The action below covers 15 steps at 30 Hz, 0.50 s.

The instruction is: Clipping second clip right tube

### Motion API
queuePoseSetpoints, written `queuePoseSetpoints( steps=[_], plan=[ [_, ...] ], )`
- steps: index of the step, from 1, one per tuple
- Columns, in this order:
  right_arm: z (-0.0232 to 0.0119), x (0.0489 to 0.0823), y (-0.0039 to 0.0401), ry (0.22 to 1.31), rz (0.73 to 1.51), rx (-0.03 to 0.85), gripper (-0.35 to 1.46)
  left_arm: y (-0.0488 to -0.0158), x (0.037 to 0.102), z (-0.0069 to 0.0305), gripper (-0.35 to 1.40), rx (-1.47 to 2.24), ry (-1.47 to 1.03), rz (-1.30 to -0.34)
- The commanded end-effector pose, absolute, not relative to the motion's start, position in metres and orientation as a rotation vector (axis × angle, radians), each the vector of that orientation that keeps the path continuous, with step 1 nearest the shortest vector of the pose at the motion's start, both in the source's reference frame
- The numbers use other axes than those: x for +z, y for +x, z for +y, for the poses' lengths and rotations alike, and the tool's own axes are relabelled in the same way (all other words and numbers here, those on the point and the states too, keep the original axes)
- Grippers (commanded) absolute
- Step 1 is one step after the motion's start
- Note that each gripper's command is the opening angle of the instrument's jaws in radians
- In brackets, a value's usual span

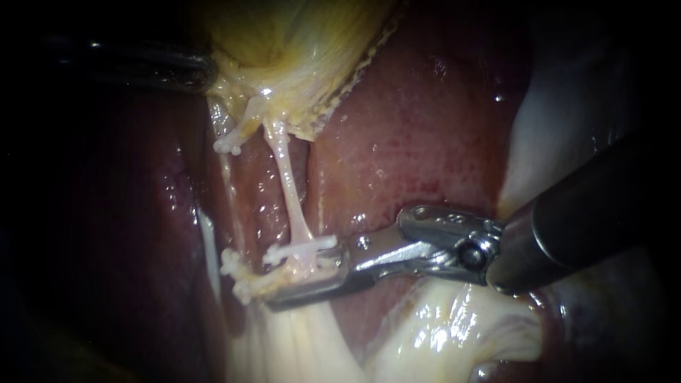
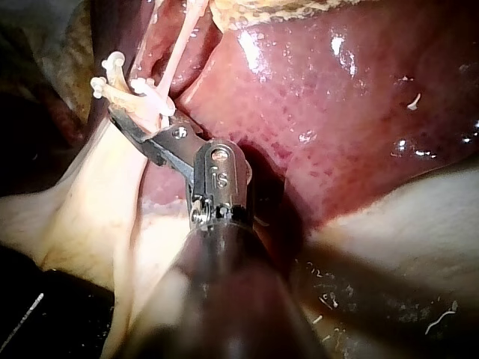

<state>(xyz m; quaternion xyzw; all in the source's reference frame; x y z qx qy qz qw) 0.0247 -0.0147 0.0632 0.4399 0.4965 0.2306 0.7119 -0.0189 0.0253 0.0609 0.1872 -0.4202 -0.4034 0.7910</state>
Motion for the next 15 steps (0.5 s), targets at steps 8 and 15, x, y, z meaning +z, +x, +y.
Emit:
queuePoseSetpoints(
  steps=[8,15],
  plan=[
    [-0.0145,0.0632,0.0248,0.970,1.103,0.518,0.31,-0.0189,0.0609,0.0253,-0.35,-0.868,0.403,-0.904],
    [-0.0137,0.0633,0.0254,0.935,1.112,0.559,0.48,-0.0189,0.0610,0.0252,-0.35,-0.867,0.405,-0.905]
  ],
)
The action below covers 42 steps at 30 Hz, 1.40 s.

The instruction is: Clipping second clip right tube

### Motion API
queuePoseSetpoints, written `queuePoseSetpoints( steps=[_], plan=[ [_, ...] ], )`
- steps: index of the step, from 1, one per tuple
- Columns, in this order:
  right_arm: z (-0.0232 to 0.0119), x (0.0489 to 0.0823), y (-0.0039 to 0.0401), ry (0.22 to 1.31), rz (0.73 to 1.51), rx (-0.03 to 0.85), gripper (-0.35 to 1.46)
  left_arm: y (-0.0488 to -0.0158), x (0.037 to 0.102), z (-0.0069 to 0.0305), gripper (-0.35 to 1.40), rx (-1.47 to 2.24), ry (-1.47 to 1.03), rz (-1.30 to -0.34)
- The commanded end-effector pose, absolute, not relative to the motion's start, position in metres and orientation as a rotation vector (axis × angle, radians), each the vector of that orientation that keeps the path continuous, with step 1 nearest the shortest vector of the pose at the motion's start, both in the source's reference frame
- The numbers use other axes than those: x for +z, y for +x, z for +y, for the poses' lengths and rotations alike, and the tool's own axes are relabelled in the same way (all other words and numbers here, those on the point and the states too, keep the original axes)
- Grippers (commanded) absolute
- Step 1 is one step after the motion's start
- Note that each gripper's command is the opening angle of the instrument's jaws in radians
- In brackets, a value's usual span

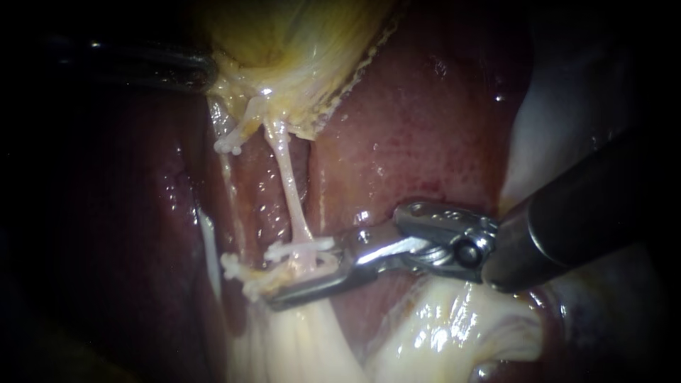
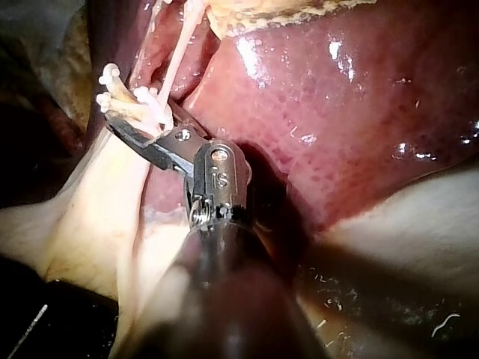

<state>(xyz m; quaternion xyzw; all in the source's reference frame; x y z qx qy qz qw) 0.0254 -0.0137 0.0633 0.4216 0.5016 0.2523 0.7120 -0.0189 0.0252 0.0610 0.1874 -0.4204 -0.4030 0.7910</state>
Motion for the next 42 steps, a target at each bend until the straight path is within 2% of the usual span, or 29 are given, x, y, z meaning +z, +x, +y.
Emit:
queuePoseSetpoints(
  steps=[1,17,26,33,42],
  plan=[
    [-0.0136,0.0633,0.0254,0.934,1.112,0.561,0.48,-0.0189,0.0610,0.0252,-0.35,-0.867,0.405,-0.905],
    [-0.0094,0.0613,0.0250,0.906,1.151,0.571,0.50,-0.0189,0.0611,0.0252,-0.35,-0.867,0.404,-0.905],
    [-0.0094,0.0607,0.0249,0.915,1.178,0.572,0.50,-0.0189,0.0611,0.0252,-0.35,-0.866,0.404,-0.905],
    [-0.0091,0.0589,0.0249,0.954,1.219,0.572,0.50,-0.0189,0.0611,0.0252,-0.35,-0.866,0.404,-0.905],
    [-0.0095,0.0582,0.0248,0.968,1.225,0.552,0.48,-0.0189,0.0611,0.0251,-0.35,-0.866,0.404,-0.905]
  ],
)
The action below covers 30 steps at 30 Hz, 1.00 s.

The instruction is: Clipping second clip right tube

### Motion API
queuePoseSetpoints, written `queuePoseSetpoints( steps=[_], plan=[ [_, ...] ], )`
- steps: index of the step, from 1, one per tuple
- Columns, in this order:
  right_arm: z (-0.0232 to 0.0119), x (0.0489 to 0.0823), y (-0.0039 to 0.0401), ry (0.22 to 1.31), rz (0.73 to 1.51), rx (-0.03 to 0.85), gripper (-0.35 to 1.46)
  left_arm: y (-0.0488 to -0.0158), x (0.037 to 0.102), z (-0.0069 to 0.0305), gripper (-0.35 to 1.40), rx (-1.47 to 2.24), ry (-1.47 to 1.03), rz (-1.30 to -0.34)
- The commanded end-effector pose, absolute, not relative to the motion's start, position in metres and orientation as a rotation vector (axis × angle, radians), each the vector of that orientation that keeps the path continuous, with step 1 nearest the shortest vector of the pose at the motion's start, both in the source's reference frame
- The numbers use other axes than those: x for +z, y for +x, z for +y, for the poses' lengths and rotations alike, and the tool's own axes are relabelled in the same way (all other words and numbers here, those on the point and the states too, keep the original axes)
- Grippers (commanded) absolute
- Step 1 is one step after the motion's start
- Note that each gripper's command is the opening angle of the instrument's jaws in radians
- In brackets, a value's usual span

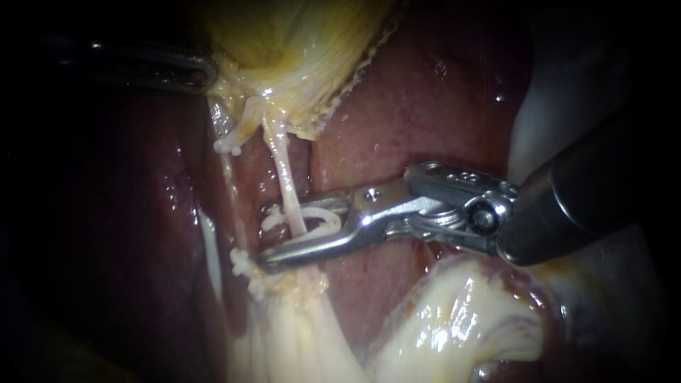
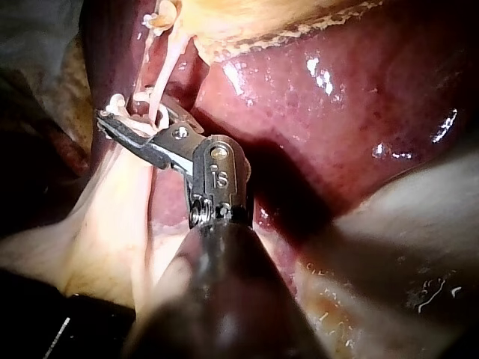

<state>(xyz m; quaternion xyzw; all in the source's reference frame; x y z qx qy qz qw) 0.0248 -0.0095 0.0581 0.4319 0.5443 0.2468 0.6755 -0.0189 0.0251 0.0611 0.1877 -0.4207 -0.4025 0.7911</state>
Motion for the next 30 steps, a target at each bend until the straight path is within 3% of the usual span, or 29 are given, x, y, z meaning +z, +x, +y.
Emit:
queuePoseSetpoints(
  steps=[1,13,22,30],
  plan=[
    [-0.0095,0.0582,0.0247,0.968,1.225,0.552,0.47,-0.0189,0.0611,0.0251,-0.35,-0.866,0.404,-0.905],
    [-0.0096,0.0583,0.0244,0.977,1.220,0.560,0.22,-0.0190,0.0612,0.0250,-0.35,-0.872,0.405,-0.904],
    [-0.0096,0.0582,0.0238,1.017,1.194,0.596,-0.35,-0.0191,0.0613,0.0250,-0.35,-0.872,0.405,-0.904],
    [-0.0095,0.0582,0.0235,1.037,1.188,0.585,-0.35,-0.0191,0.0613,0.0250,-0.35,-0.872,0.404,-0.904]
  ],
)
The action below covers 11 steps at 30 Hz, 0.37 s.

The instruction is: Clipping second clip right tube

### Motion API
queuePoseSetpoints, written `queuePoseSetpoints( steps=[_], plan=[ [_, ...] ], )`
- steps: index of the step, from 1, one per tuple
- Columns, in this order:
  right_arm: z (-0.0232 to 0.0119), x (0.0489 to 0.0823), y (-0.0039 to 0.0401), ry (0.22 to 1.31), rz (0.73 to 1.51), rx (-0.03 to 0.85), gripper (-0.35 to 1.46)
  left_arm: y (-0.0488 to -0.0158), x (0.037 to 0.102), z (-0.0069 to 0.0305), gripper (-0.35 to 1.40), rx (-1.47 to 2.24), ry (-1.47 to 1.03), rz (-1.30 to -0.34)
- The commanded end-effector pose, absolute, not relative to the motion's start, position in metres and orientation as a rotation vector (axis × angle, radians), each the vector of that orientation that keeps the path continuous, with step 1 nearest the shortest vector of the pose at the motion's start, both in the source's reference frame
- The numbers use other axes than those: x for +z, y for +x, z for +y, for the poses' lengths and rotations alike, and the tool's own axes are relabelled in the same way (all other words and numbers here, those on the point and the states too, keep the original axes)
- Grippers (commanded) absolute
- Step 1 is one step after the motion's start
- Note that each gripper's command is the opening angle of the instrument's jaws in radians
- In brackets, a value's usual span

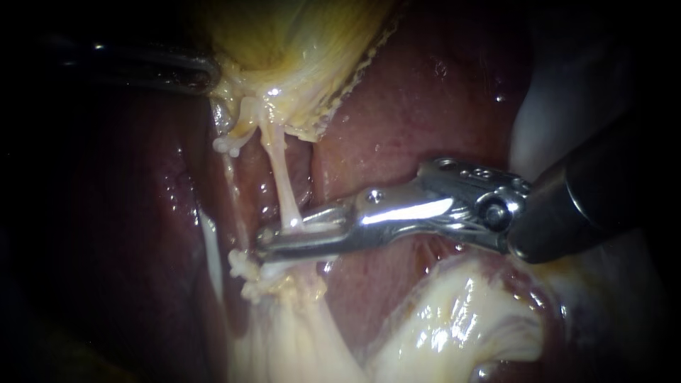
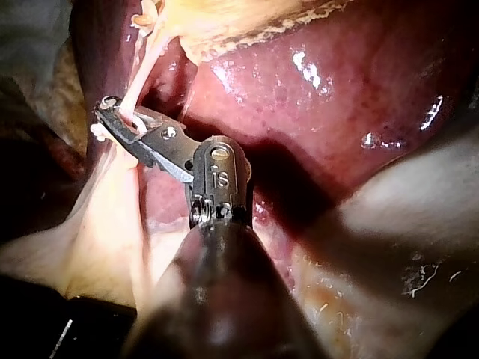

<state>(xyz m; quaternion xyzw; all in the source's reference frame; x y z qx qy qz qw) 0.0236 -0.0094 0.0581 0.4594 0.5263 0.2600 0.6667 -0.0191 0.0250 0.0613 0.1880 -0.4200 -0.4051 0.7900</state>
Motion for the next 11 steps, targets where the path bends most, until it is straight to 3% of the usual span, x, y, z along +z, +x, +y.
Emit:
queuePoseSetpoints(
  steps=[1,11],
  plan=[
    [-0.0095,0.0582,0.0235,1.041,1.185,0.590,-0.35,-0.0191,0.0613,0.0250,-0.35,-0.872,0.404,-0.904],
    [-0.0094,0.0583,0.0234,1.041,1.185,0.590,-0.35,-0.0192,0.0613,0.0250,-0.35,-0.872,0.404,-0.904]
  ],
)
